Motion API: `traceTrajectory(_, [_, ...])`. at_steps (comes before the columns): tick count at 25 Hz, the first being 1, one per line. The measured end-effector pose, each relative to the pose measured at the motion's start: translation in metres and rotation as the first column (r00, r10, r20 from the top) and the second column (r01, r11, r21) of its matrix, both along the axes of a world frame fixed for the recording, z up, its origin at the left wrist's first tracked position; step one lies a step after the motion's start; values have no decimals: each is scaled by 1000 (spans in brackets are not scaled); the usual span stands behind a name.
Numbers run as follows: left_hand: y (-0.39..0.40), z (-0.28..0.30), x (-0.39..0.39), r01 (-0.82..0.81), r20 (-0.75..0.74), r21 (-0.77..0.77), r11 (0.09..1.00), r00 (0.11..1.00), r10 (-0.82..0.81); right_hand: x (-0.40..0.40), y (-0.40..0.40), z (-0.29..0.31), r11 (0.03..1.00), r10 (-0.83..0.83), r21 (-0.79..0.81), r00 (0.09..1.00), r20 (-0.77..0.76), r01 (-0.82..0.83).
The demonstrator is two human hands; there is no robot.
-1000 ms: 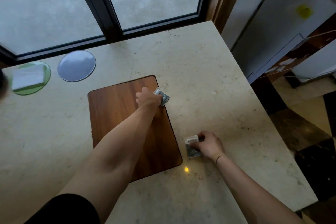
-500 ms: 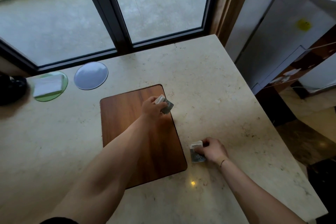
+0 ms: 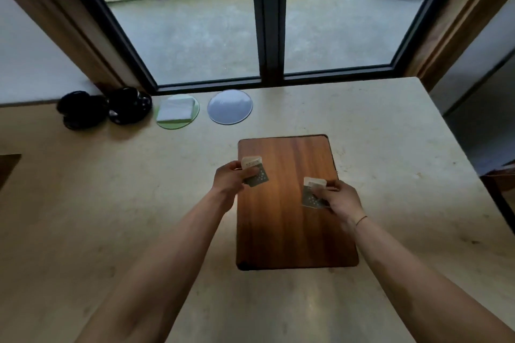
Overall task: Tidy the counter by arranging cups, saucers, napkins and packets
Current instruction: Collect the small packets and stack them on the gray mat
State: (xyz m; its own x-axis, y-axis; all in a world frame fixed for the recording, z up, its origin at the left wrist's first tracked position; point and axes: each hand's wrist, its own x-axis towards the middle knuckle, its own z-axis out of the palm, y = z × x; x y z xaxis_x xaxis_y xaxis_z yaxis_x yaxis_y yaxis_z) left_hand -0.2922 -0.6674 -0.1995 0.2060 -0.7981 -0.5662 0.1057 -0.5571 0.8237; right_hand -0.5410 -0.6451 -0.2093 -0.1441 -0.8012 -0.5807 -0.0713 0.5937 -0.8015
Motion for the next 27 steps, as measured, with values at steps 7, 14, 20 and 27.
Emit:
traceTrajectory(7, [11, 12, 109, 13, -58, 62, 998, 998, -10, 118, -17, 14, 991, 41, 120, 996, 83, -51])
traceTrajectory(14, [-8, 10, 173, 13, -165, 131, 991, 986, 9, 194, -37, 25, 985, 60, 142, 970, 236, -96])
traceTrajectory(20, [-45, 6, 183, -6, -222, 117, 993, 974, 32, 208, -84, 31, 979, 120, 128, 955, 271, -160])
traceTrajectory(27, [-124, -8, 175, 53, 26, 77, 996, 998, -55, 201, -166, 8, 989, 150, -9, 986, -78, -151])
